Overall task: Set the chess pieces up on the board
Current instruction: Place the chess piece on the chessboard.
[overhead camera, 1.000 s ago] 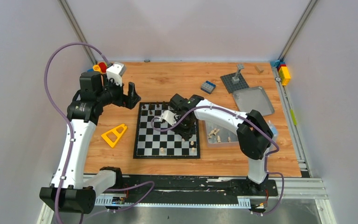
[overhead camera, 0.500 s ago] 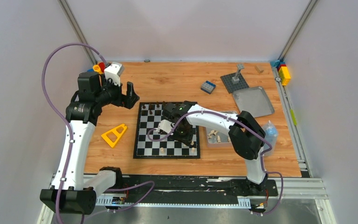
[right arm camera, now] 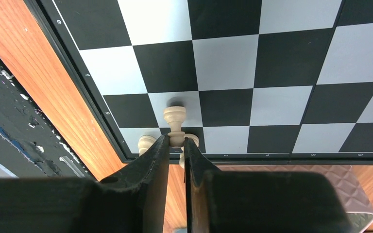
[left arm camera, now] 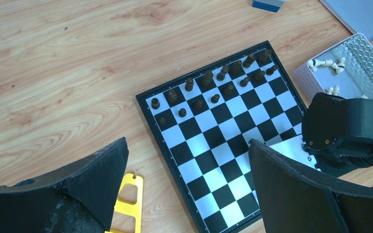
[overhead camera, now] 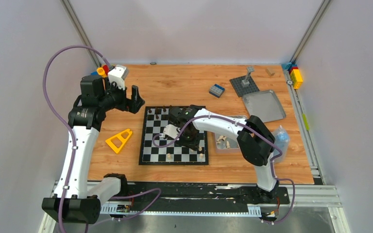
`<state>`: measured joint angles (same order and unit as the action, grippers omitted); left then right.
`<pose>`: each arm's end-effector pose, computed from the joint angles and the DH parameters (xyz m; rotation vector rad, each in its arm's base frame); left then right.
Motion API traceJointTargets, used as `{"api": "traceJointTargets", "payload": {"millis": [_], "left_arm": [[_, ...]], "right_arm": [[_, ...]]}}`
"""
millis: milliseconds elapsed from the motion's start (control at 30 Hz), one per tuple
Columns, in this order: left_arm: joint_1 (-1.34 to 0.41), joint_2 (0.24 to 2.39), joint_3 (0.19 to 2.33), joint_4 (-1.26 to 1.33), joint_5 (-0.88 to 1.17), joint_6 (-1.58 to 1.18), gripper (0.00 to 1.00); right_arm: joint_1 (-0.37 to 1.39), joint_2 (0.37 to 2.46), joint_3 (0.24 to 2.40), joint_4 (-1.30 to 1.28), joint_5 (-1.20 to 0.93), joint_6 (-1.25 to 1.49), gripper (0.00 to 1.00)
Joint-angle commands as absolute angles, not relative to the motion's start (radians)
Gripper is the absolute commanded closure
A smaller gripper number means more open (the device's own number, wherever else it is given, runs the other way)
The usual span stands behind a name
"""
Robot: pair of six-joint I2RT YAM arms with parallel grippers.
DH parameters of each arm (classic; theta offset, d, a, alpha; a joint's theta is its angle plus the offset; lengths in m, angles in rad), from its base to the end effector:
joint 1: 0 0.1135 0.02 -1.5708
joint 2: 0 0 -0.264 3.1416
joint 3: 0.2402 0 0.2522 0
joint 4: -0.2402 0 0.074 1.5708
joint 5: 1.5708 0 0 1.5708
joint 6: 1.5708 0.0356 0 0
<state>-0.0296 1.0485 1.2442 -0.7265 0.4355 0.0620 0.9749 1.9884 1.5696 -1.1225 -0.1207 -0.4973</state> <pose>0.2080 -0.0212 0.3950 0.3550 2.0457 -0.4366 0.2089 0.3157 0.2007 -2.1072 2.3218 0.1950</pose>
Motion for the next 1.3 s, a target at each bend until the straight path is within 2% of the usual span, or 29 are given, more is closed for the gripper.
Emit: {"api": "traceJointTargets", "payload": {"millis": [0, 133, 367, 767, 900, 1033, 1267], "left_arm": [[-0.017, 1.025, 1.237, -0.700, 0.445, 0.073, 0.00], [-0.015, 1.026, 1.233, -0.698, 0.449, 0.073, 0.00], [-0.013, 1.024, 1.230, -0.698, 0.449, 0.074, 0.00], [-0.009, 1.022, 1.229, -0.698, 0.451, 0.078, 0.00], [-0.009, 1.026, 1.227, -0.698, 0.448, 0.081, 0.00], [-0.009, 1.041, 1.232, -0.706, 0.455, 0.083, 0.00], [-0.009, 1.049, 1.224, -0.701, 0.509, 0.082, 0.00]], "right_arm": [[0.990, 1.997, 1.611, -1.130, -0.099, -0.506, 0.83], [0.993, 1.996, 1.619, -1.134, -0.100, -0.505, 0.81], [1.000, 1.998, 1.623, -1.135, -0.100, -0.495, 0.63], [0.978, 1.942, 1.639, -1.121, -0.118, -0.464, 0.57], [0.889, 1.856, 1.656, -1.095, -0.224, -0.425, 0.49], [0.744, 1.741, 1.615, -1.050, -0.322, -0.382, 0.46], [0.465, 1.606, 1.452, -0.978, -0.385, -0.326, 0.46]]}}
